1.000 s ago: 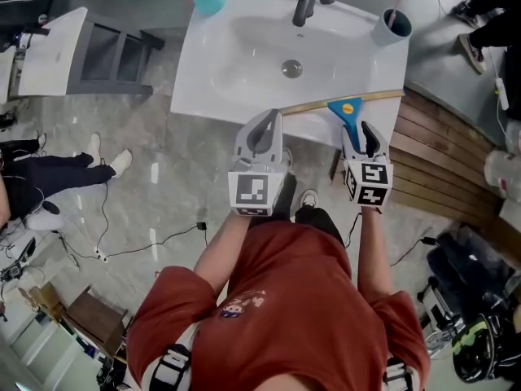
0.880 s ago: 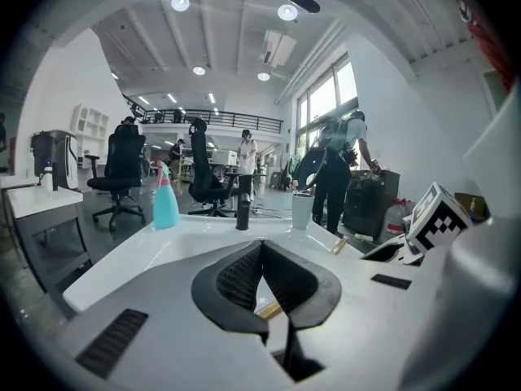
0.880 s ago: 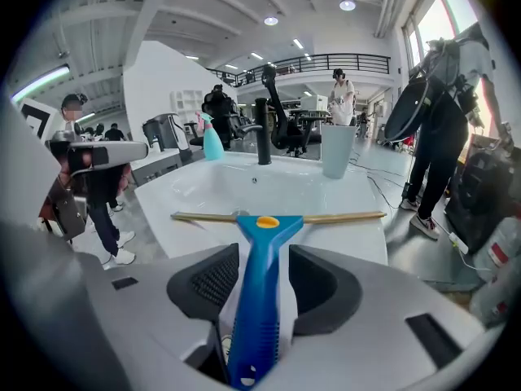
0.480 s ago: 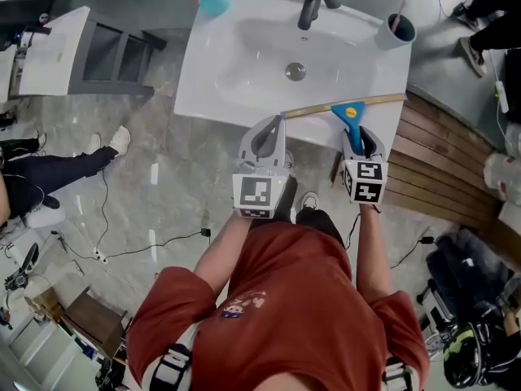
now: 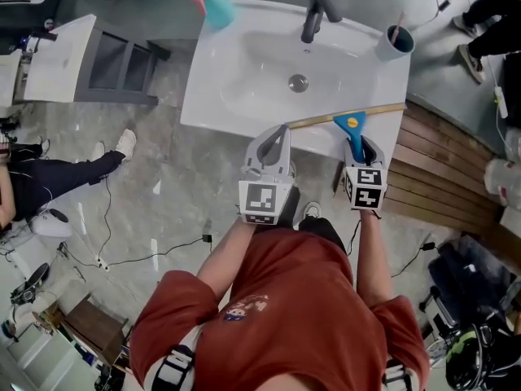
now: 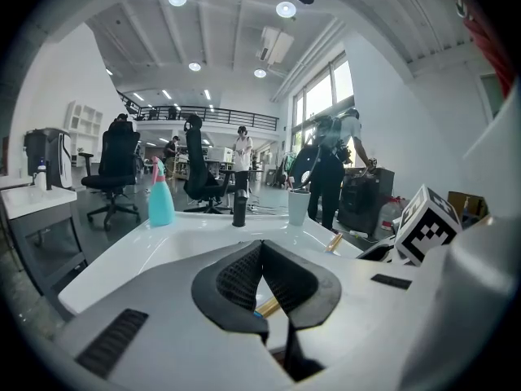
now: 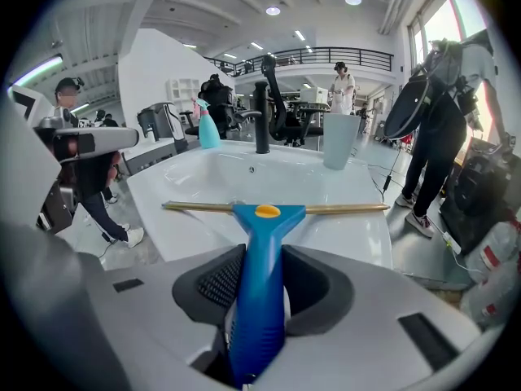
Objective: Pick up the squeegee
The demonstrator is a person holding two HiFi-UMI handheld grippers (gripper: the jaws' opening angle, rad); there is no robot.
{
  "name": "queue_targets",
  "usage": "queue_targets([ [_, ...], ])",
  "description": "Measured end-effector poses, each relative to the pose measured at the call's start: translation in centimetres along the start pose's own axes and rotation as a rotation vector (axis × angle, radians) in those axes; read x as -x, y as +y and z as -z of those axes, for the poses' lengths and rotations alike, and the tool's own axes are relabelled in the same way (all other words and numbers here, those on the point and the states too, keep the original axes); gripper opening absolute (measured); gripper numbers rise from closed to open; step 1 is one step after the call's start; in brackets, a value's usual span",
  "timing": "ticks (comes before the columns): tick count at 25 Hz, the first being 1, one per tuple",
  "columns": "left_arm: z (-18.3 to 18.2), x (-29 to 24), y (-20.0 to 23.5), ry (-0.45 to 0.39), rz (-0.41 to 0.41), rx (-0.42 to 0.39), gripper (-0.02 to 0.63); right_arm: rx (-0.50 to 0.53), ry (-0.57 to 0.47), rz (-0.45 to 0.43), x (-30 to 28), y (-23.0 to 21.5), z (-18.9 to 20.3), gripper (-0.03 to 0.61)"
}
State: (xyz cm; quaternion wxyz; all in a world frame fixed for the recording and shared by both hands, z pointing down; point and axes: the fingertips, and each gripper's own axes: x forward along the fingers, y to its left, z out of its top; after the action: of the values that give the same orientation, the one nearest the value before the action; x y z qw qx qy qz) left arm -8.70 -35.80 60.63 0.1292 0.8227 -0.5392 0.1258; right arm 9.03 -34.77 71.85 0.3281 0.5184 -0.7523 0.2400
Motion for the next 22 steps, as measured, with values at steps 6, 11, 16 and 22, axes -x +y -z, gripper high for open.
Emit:
queue_targets([
  [6, -0.6, 0.0, 0.1, -0.006, 0.016, -0.007, 0.017, -0.024, -0.007, 0.014, 0.2, 0.2, -0.2, 0.141],
  [11, -1.8, -0.1, 0.2, -0.031, 0.023, -0.006, 0.017, -0.04, -0.023, 0.024, 0.5, 0.1, -0.8, 0.14],
  [16, -2.5, 0.0, 0.6, -0.031, 0.03, -0.024, 0.017, -0.036, -0.038, 0.049, 1.1, 0.1, -1.2, 0.14],
  [22, -4.2, -0.2, 0.9, -0.056, 0.05, -0.042, 0.017, -0.055, -0.065, 0.08, 1.9, -0.3, -2.3, 0.14],
])
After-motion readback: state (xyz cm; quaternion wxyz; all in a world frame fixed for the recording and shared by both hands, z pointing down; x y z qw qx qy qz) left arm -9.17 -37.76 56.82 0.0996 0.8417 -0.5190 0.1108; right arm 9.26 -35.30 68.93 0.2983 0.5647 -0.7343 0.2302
